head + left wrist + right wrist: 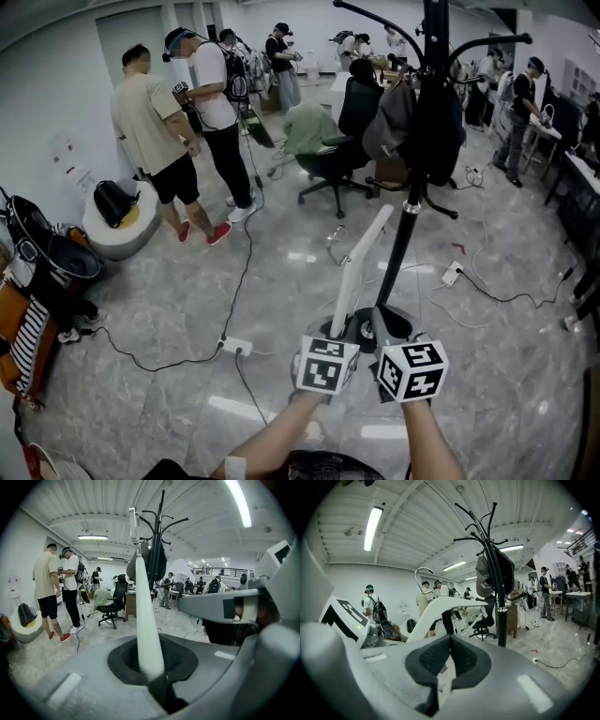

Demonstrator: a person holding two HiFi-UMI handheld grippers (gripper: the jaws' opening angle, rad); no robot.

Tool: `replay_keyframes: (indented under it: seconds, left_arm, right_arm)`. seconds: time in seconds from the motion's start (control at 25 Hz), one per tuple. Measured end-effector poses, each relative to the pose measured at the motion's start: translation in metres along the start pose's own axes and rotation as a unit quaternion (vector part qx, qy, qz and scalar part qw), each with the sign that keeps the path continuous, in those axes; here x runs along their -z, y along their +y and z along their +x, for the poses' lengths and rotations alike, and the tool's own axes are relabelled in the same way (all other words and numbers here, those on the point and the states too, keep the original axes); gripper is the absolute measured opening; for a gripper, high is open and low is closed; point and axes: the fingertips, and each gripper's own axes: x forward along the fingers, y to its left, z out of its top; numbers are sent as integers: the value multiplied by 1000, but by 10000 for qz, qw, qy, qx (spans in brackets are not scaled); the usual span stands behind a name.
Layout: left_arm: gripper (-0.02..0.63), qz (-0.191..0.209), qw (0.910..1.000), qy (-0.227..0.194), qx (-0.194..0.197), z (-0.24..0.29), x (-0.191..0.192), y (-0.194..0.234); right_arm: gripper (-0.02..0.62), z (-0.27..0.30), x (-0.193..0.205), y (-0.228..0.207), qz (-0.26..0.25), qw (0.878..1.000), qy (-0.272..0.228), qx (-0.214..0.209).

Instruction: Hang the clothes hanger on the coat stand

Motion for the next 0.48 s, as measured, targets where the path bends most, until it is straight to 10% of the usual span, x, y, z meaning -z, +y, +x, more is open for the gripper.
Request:
replay_keyframes:
  seconds: [0.48]
  left_arm:
    - [38,112,9993,130,323,31,-13,39]
  right_arm:
    - [0,47,-19,-1,17,9991,-6,420]
